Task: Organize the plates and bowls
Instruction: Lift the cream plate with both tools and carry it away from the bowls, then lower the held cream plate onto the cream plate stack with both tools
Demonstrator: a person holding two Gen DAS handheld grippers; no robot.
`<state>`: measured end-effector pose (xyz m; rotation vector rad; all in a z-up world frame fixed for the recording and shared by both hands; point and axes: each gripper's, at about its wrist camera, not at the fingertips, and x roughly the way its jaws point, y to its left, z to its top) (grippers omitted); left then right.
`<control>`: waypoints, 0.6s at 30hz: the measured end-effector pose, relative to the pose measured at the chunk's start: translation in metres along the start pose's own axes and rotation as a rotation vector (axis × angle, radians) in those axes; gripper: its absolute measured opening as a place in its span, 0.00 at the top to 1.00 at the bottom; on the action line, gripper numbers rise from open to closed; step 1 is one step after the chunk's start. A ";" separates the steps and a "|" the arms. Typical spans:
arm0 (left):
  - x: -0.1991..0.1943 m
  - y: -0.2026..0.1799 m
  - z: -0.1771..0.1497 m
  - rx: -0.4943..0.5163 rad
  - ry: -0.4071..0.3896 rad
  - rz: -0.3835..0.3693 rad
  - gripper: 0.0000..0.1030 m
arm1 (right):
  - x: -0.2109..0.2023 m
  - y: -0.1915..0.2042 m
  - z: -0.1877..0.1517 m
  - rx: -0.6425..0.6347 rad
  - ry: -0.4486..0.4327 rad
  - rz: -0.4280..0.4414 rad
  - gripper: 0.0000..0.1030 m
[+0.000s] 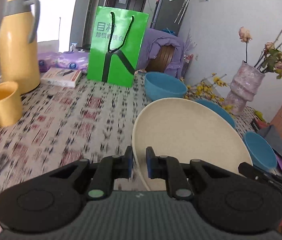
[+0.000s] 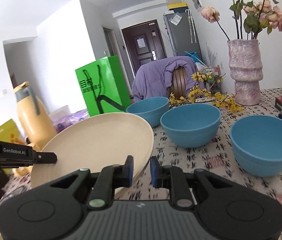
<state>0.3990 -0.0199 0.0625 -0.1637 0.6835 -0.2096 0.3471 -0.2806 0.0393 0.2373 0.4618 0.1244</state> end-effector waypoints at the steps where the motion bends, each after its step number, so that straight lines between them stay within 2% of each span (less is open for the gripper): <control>1: -0.010 -0.003 -0.007 0.002 -0.004 0.000 0.87 | -0.011 0.000 -0.003 -0.007 0.002 -0.002 0.83; 6: -0.056 -0.011 -0.049 -0.055 -0.023 -0.019 0.87 | -0.065 0.000 -0.026 -0.025 0.009 0.006 0.83; 12: -0.103 -0.023 -0.115 -0.104 -0.044 -0.031 0.87 | -0.129 -0.001 -0.073 -0.043 0.030 -0.008 0.83; 16: -0.129 -0.033 -0.159 -0.073 -0.061 -0.007 0.87 | -0.161 0.001 -0.105 -0.045 0.056 -0.029 0.83; 18: -0.135 -0.032 -0.170 -0.078 -0.047 -0.007 0.86 | -0.172 0.003 -0.118 -0.057 0.064 -0.038 0.83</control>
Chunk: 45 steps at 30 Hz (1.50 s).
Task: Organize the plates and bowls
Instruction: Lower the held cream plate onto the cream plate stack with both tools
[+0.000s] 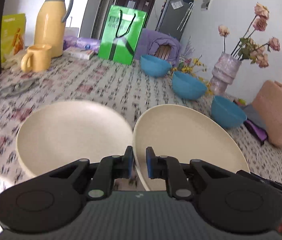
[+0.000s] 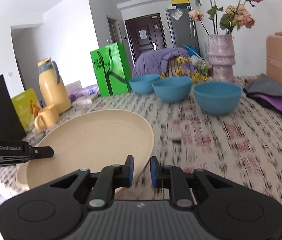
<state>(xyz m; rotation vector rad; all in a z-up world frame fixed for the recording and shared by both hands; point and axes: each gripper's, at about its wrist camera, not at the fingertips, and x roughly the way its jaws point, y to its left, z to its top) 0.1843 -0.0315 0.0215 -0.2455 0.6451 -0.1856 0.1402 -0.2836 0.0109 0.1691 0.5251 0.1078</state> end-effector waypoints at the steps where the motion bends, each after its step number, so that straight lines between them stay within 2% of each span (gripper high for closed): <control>1: -0.002 0.002 -0.003 -0.005 0.004 -0.009 0.87 | -0.004 0.001 -0.005 -0.005 0.003 -0.005 0.83; 9: -0.011 0.006 -0.011 -0.006 0.003 -0.023 0.87 | -0.013 0.003 -0.009 0.000 -0.013 -0.011 0.83; 16: -0.008 0.019 -0.006 -0.035 0.001 -0.016 0.87 | 0.000 0.016 -0.002 -0.022 -0.005 -0.011 0.83; 23: -0.012 0.056 0.012 -0.060 -0.053 0.043 0.87 | 0.037 0.051 0.010 -0.066 0.013 0.047 0.83; 34: -0.002 0.124 0.032 -0.087 -0.055 0.132 0.86 | 0.103 0.120 0.018 -0.147 0.054 0.103 0.83; 43: 0.008 0.144 0.024 -0.074 -0.027 0.177 0.85 | 0.124 0.146 0.007 -0.225 0.063 0.098 0.82; 45: 0.008 0.144 0.024 -0.062 -0.038 0.193 0.81 | 0.124 0.147 0.006 -0.243 0.060 0.102 0.79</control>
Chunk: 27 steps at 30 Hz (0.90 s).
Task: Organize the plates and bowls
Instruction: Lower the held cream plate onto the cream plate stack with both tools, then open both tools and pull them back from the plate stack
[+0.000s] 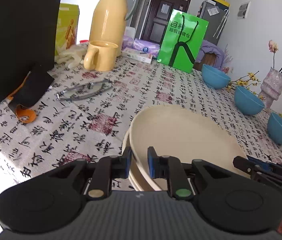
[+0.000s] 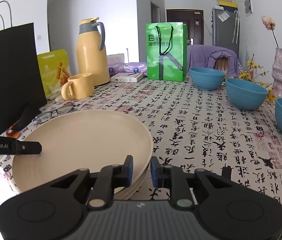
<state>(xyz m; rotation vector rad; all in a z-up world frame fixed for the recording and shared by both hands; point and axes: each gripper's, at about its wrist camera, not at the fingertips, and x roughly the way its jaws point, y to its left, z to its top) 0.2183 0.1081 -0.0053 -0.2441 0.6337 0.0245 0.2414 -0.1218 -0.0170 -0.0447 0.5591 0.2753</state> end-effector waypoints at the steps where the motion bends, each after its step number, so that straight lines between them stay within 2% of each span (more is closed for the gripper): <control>1: 0.000 -0.001 0.000 0.008 -0.006 0.011 0.80 | 0.001 0.002 -0.001 -0.014 0.000 -0.003 0.79; 2: 0.000 0.000 0.000 0.012 -0.013 0.018 0.76 | 0.002 0.003 -0.001 -0.026 0.001 -0.009 0.79; 16: -0.019 -0.018 -0.001 0.053 -0.048 0.017 0.73 | -0.025 -0.018 -0.005 0.014 -0.038 0.005 0.74; 19: -0.026 -0.032 -0.003 0.083 -0.070 -0.002 0.71 | -0.035 -0.025 -0.010 0.025 -0.047 -0.002 0.74; 21: -0.031 -0.045 -0.006 0.103 -0.084 -0.023 0.65 | -0.045 -0.034 -0.014 0.038 -0.054 -0.015 0.74; 27: -0.041 -0.096 -0.018 0.193 -0.099 -0.118 0.64 | -0.082 -0.076 -0.030 0.101 -0.086 -0.100 0.74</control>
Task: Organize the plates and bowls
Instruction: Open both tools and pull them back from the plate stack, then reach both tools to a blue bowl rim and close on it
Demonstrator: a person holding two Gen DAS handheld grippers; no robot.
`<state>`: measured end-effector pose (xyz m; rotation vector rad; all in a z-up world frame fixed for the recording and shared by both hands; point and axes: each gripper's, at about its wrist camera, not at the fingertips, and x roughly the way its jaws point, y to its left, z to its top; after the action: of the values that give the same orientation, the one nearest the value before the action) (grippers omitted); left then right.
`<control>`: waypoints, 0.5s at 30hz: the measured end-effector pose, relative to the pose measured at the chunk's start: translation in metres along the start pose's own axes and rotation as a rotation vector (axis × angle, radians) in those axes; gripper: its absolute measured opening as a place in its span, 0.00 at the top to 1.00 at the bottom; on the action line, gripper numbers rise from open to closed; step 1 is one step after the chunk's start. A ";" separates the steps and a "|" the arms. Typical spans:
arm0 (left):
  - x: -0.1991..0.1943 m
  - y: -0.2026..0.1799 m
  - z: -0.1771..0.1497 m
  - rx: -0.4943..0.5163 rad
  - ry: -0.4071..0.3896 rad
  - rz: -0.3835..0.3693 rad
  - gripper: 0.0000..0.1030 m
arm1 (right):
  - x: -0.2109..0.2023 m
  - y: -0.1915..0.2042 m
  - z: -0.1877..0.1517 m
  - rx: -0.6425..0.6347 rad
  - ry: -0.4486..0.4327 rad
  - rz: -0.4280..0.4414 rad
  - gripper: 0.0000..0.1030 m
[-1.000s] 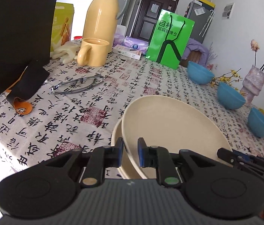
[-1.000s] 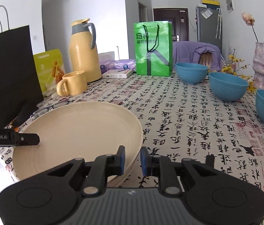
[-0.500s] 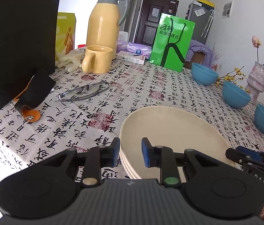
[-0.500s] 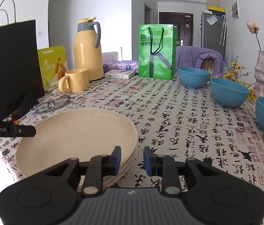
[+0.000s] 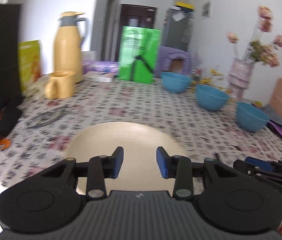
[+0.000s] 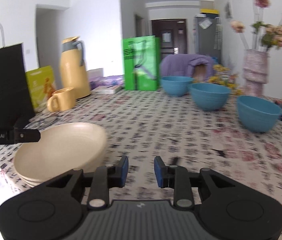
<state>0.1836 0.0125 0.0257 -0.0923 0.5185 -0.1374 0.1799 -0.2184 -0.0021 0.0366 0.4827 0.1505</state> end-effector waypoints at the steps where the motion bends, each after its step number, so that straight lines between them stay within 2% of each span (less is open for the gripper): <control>1: 0.000 -0.010 -0.001 0.012 0.001 -0.021 0.64 | -0.007 -0.009 -0.002 0.011 -0.008 -0.016 0.74; 4: 0.002 -0.040 -0.007 0.038 0.001 -0.076 0.64 | -0.027 -0.035 -0.010 0.036 -0.020 -0.051 0.73; 9: 0.002 -0.082 -0.026 0.027 0.009 -0.132 0.61 | -0.052 -0.067 -0.022 0.029 -0.009 -0.090 0.72; 13: -0.002 -0.101 -0.043 0.029 0.026 -0.143 0.60 | -0.067 -0.083 -0.029 0.020 -0.013 -0.100 0.72; 15: -0.003 -0.107 -0.048 0.034 0.036 -0.142 0.59 | -0.071 -0.088 -0.033 0.019 -0.017 -0.099 0.67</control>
<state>0.1456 -0.0956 -0.0012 -0.0937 0.5453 -0.2866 0.1146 -0.3164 -0.0045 0.0321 0.4676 0.0486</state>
